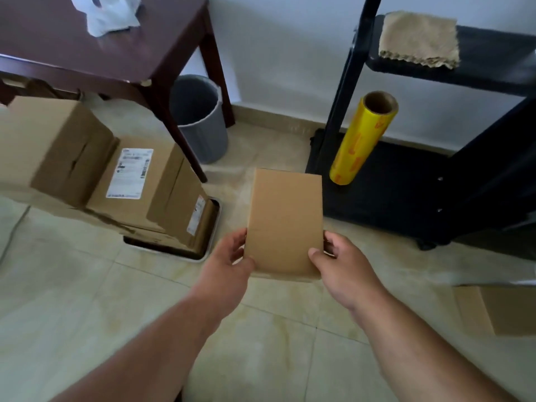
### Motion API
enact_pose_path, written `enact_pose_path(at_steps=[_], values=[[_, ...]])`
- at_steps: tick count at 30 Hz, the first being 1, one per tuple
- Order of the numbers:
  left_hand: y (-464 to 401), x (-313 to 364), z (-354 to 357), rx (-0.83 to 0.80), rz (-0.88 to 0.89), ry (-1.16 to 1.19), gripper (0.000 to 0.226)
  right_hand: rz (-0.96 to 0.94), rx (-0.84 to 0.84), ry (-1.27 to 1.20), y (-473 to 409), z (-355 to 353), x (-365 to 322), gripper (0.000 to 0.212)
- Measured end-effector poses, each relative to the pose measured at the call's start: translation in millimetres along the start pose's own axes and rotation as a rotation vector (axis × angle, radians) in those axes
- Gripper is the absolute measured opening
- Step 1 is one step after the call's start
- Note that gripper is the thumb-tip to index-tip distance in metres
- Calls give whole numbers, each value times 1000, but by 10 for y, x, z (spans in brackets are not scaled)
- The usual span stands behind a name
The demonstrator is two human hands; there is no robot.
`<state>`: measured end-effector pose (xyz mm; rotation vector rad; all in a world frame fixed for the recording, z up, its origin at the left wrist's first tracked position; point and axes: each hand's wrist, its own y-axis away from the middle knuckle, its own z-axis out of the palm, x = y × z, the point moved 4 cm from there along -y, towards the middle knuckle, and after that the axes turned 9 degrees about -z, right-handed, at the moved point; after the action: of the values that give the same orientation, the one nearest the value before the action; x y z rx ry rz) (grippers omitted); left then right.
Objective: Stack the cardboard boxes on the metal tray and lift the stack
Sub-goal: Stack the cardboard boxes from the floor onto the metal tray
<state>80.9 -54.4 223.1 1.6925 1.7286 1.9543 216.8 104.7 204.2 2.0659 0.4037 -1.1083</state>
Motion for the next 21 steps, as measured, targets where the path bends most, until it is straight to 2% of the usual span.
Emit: enact_pose_path(at_steps=[6, 14, 21], values=[[-44, 179, -727, 63, 73, 39, 49, -80, -13, -4, -32, 461, -588, 36], [-196, 387, -1667, 153, 162, 77, 50, -169, -14, -3, -202, 1121, -1336, 46], [-380, 432, -2364, 164, 157, 61, 52, -180, -48, 41, -383, 1800, -1719, 58]])
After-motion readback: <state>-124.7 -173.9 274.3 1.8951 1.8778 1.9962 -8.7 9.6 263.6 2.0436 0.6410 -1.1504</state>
